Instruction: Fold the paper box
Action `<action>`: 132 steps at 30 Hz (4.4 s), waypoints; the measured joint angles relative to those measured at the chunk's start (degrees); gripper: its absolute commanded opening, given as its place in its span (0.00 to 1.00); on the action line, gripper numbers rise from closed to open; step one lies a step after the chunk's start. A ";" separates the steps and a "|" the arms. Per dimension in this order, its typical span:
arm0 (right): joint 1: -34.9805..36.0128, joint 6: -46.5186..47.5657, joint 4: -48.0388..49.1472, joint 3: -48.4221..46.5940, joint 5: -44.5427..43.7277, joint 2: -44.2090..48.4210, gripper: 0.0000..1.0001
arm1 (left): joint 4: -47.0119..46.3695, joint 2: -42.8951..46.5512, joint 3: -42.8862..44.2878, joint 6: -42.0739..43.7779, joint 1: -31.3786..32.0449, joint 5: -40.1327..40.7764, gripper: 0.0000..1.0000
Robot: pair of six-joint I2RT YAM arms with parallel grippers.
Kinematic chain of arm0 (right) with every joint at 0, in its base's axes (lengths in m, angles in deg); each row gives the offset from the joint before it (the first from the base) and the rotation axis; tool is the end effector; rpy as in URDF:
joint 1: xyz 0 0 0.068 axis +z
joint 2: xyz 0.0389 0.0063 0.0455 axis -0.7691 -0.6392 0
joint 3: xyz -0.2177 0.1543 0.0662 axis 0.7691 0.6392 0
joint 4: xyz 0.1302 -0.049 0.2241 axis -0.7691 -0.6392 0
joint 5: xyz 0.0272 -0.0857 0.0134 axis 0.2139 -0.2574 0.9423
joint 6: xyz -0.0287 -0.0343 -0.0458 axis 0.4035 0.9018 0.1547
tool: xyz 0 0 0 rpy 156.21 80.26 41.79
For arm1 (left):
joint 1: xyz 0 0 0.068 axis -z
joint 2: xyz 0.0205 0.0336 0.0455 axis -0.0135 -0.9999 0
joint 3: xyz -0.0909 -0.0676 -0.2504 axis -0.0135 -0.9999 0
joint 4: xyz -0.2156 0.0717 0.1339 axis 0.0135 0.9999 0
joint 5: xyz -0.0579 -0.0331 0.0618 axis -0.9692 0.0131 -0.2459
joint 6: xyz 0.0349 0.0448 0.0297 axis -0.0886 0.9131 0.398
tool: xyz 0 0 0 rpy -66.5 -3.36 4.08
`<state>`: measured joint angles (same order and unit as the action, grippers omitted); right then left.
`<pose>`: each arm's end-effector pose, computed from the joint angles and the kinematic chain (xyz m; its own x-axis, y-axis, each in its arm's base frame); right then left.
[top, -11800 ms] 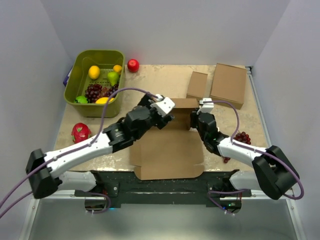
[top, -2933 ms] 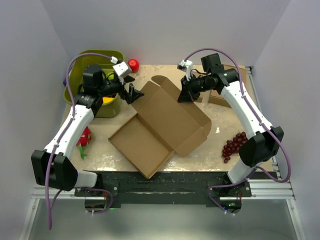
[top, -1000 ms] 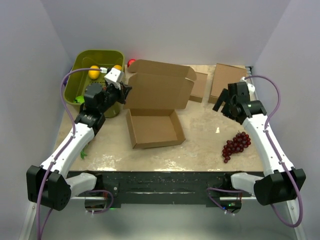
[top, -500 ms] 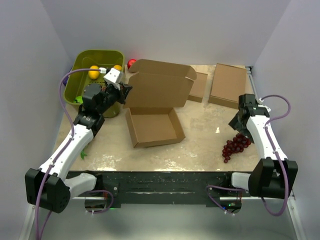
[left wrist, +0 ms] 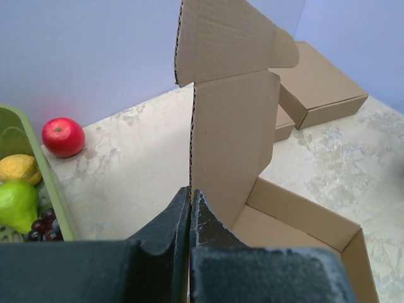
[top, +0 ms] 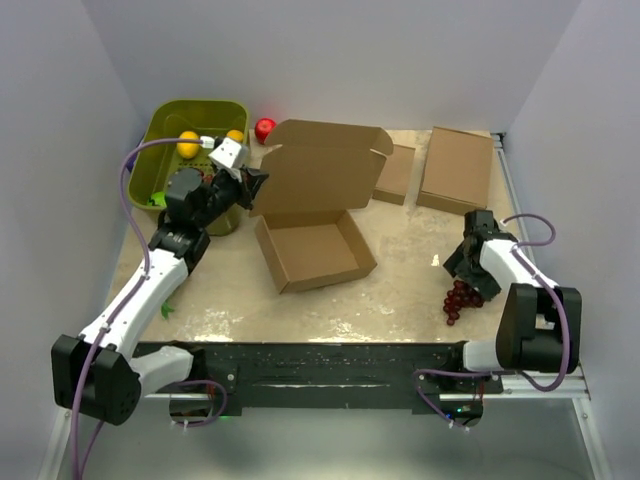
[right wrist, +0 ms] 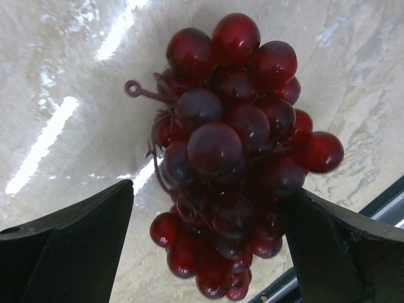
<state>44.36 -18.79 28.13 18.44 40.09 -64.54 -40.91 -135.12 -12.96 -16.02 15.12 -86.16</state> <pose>0.2352 -0.0433 0.1667 -0.6042 0.6630 -0.4420 0.7692 0.6301 -0.1063 0.2666 -0.0939 0.3490 -0.0919 -0.0441 -0.9948 0.5865 0.8050 -0.0899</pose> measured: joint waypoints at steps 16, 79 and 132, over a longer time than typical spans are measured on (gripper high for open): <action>-0.20 0.37 9.49 5.90 5.99 10.16 0.29 | -14.82 -8.41 -7.34 -0.74 4.26 -1.70 0.04; 44.28 24.00 29.57 -16.79 38.05 17.46 0.00 | -0.70 11.28 -3.52 2.34 -2.93 19.76 0.94; 47.65 28.83 16.72 -30.91 19.89 10.80 0.99 | -0.52 -5.86 -1.92 2.78 -2.75 -2.19 0.98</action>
<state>92.01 10.04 44.85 -12.46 59.98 -53.75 -41.43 -140.98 -14.89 -13.25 12.37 -88.35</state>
